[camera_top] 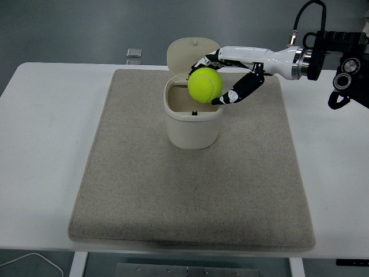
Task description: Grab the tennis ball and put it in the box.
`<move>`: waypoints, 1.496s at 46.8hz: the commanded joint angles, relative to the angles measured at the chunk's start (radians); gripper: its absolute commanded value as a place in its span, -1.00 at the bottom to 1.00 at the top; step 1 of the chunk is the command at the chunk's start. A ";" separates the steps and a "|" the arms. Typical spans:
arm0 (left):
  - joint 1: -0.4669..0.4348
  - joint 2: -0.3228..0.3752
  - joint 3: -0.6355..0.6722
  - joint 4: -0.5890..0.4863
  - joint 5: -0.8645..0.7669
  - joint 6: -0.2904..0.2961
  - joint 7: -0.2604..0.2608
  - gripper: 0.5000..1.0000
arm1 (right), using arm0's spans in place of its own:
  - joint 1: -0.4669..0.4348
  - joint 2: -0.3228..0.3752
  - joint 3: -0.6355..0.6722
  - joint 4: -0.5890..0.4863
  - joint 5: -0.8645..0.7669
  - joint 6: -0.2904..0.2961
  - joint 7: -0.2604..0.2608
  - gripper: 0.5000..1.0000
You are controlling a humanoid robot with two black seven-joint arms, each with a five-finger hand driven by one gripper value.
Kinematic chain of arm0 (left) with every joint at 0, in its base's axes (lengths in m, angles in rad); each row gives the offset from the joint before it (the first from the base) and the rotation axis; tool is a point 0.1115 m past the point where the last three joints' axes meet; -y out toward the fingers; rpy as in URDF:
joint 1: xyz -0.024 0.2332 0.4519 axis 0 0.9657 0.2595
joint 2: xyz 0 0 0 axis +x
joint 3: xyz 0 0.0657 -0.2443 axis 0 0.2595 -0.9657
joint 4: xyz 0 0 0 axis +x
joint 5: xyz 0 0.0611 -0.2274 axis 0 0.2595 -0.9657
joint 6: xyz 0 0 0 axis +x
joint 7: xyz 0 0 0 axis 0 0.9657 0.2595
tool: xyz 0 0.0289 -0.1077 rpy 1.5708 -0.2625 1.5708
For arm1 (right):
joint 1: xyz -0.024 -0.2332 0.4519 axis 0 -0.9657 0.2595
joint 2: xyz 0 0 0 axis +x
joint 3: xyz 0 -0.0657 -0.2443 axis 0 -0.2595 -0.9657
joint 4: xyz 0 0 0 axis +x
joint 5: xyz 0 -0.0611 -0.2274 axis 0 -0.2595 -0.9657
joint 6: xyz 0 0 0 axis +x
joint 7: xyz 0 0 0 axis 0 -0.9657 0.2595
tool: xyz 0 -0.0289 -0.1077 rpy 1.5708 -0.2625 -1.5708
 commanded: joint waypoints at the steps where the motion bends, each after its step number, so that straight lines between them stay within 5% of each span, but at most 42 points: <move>1: 0.000 0.000 0.000 0.000 0.000 0.000 0.000 0.97 | -0.001 0.000 -0.002 0.000 -0.006 0.002 0.000 0.60; 13: 0.000 0.000 0.000 0.000 0.000 0.000 0.000 0.97 | -0.001 -0.003 0.000 0.000 0.000 0.015 0.007 0.61; 31: 0.000 0.000 0.000 0.000 0.000 0.000 0.000 0.97 | 0.000 -0.118 0.032 0.003 0.020 0.173 0.013 0.61; 37: 0.000 0.000 0.000 0.000 0.000 0.000 0.000 0.97 | -0.004 -0.186 0.031 -0.015 0.058 0.176 0.013 0.61; 50: 0.000 0.000 0.000 0.000 0.000 0.000 0.000 0.97 | -0.079 -0.189 0.029 -0.100 0.316 0.160 0.000 0.60; 61: 0.000 0.000 0.000 0.000 0.000 0.000 0.000 0.97 | -0.136 -0.164 0.029 -0.160 0.598 0.028 -0.036 0.60; 70: 0.000 0.000 0.000 0.000 0.000 0.000 0.000 0.97 | -0.156 -0.074 0.032 -0.207 0.842 -0.178 -0.124 0.60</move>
